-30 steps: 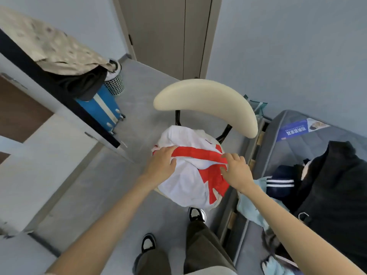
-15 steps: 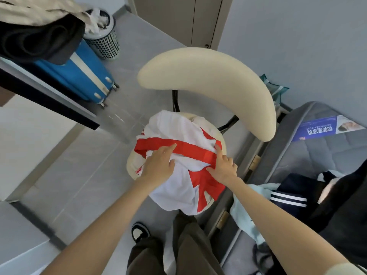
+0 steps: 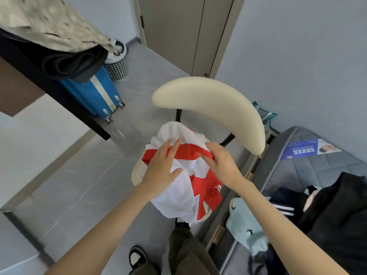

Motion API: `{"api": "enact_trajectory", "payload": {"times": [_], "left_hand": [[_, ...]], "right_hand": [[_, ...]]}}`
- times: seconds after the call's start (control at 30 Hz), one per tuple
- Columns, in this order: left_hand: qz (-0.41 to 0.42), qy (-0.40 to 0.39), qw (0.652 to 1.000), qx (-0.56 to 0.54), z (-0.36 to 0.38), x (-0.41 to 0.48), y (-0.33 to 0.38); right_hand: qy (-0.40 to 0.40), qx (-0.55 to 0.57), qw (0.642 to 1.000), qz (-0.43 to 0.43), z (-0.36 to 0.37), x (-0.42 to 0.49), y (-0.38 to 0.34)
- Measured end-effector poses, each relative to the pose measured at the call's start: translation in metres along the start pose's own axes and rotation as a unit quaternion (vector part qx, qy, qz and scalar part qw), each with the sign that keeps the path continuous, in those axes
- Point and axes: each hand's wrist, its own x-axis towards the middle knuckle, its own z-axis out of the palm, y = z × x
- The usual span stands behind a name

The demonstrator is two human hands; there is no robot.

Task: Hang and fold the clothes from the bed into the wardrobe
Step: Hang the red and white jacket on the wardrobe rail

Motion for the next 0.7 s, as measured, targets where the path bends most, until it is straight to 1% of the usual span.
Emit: {"api": "enact_trajectory", "payload": {"times": [0.1, 0.23, 0.3, 0.43, 0.53, 0.6, 0.67, 0.7], "left_hand": [[0.031, 0.042, 0.996, -0.077, -0.04, -0.01, 0.01], [0.063, 0.093, 0.977, -0.183, -0.101, -0.029, 0.027], [0.071, 0.128, 0.968, -0.205, -0.131, -0.042, 0.036], [0.084, 0.211, 0.946, -0.232, -0.183, -0.069, 0.044], [0.078, 0.268, 0.927, -0.252, -0.214, -0.09, 0.045], [0.085, 0.304, 0.908, -0.274, -0.233, -0.106, 0.042], [0.099, 0.335, 0.894, -0.282, -0.25, -0.123, 0.034], [0.104, 0.349, 0.887, -0.283, -0.257, -0.132, 0.029]], "right_hand": [[0.005, 0.012, 0.998, -0.055, -0.024, 0.006, -0.057], [0.016, 0.074, 0.99, -0.123, -0.052, 0.003, -0.141], [0.022, 0.11, 0.983, -0.148, -0.061, 0.0, -0.182], [0.064, 0.17, 0.967, -0.179, -0.066, -0.007, -0.246], [0.1, 0.253, 0.946, -0.175, -0.06, -0.015, -0.278], [0.105, 0.292, 0.937, -0.162, -0.053, -0.017, -0.291], [0.07, 0.329, 0.934, -0.123, -0.042, -0.022, -0.295], [0.044, 0.328, 0.938, -0.102, -0.035, -0.026, -0.296]]}}
